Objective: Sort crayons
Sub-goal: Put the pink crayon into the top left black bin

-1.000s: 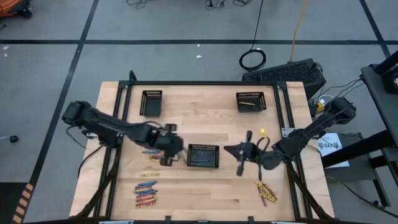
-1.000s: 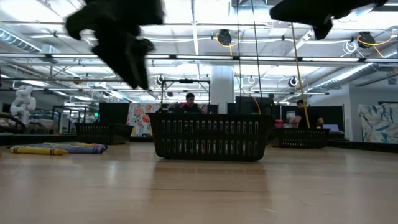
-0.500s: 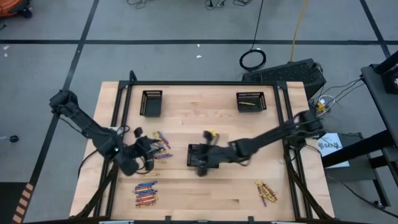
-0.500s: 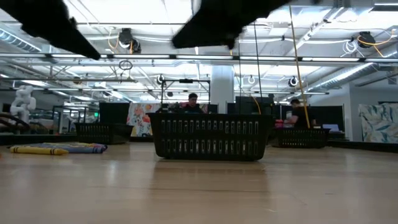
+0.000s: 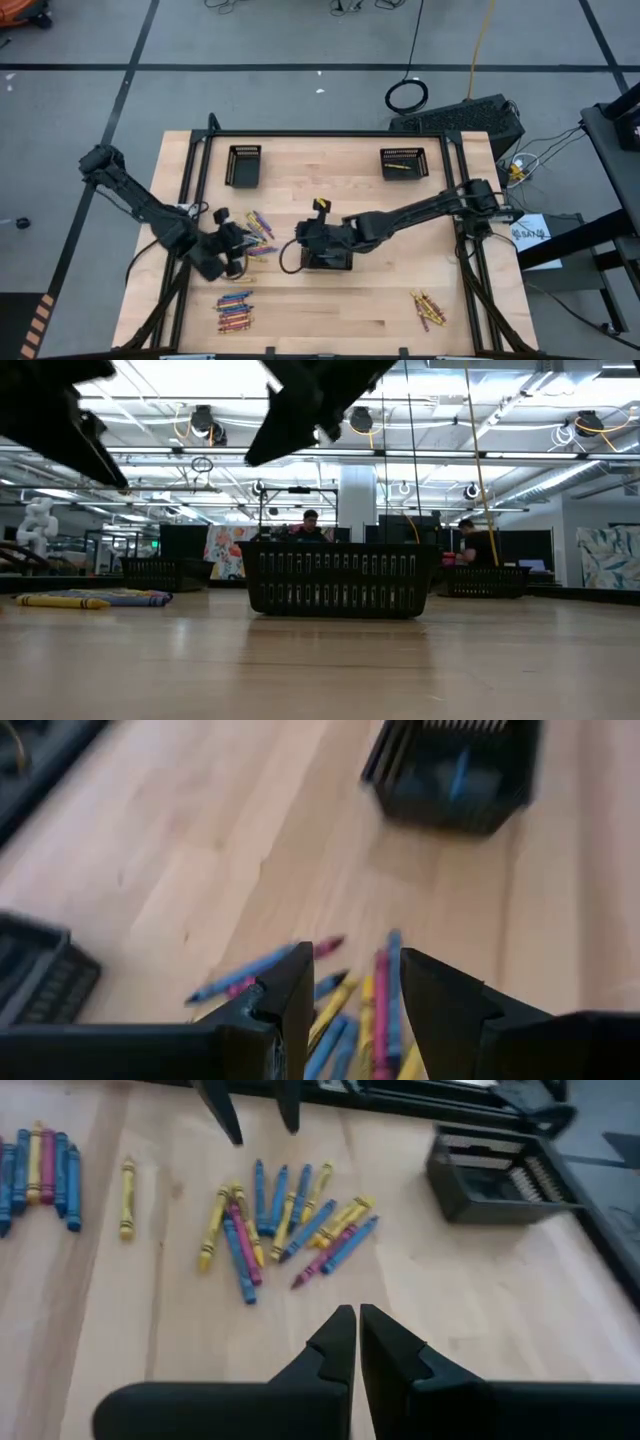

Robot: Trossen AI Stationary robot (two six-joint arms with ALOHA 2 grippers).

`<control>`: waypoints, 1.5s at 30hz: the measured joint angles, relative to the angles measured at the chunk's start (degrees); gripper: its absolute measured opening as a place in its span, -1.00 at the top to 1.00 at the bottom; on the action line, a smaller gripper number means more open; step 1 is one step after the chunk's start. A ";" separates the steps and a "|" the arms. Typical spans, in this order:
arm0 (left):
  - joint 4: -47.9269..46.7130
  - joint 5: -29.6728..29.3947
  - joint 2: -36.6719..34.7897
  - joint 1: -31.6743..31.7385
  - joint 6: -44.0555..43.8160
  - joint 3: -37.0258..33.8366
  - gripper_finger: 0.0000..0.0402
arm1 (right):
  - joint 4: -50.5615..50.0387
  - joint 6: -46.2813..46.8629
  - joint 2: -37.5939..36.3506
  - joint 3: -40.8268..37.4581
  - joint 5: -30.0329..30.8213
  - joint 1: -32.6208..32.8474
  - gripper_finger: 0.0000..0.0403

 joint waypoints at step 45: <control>10.47 34.88 26.96 34.58 67.43 12.36 0.98 | -9.25 30.88 -17.27 -21.84 30.93 21.01 0.97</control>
